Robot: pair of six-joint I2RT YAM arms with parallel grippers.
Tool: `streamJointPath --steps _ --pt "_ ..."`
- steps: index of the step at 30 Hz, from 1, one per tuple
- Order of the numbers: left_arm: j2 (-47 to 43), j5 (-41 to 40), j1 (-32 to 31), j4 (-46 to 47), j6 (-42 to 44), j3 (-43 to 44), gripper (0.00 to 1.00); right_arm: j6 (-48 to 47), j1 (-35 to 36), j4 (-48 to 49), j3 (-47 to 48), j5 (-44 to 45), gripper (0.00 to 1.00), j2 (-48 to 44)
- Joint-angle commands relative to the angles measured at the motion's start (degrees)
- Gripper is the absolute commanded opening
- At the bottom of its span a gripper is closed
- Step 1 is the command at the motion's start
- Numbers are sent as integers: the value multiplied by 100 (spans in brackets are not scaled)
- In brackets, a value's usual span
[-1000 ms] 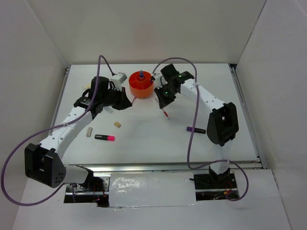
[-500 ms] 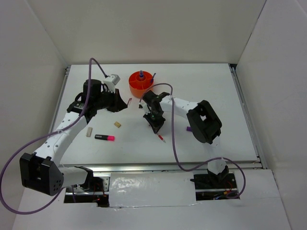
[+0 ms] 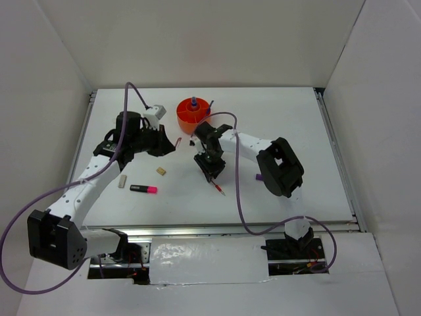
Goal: Sort the stationery into containers
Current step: Place the pen at the center of the board.
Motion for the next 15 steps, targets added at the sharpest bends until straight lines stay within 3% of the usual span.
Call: streamJointPath --steps 1,6,8,10,15 --pt "-351 338 39 311 -144 -39 0 78 -214 -126 422 -772 42 -874" --pt "-546 217 -13 435 -242 -66 0 60 -881 31 581 -2422 43 -1729" --pt "-554 -38 -101 391 -181 -75 0 331 -1312 259 485 -3425 51 -1975" --pt "-563 -248 -303 312 -24 -40 0 1007 -1654 848 231 -4109 55 -2239" --pt "-406 -1066 -1049 207 75 109 0 2616 -1859 2473 -421 -4737 56 -2390"
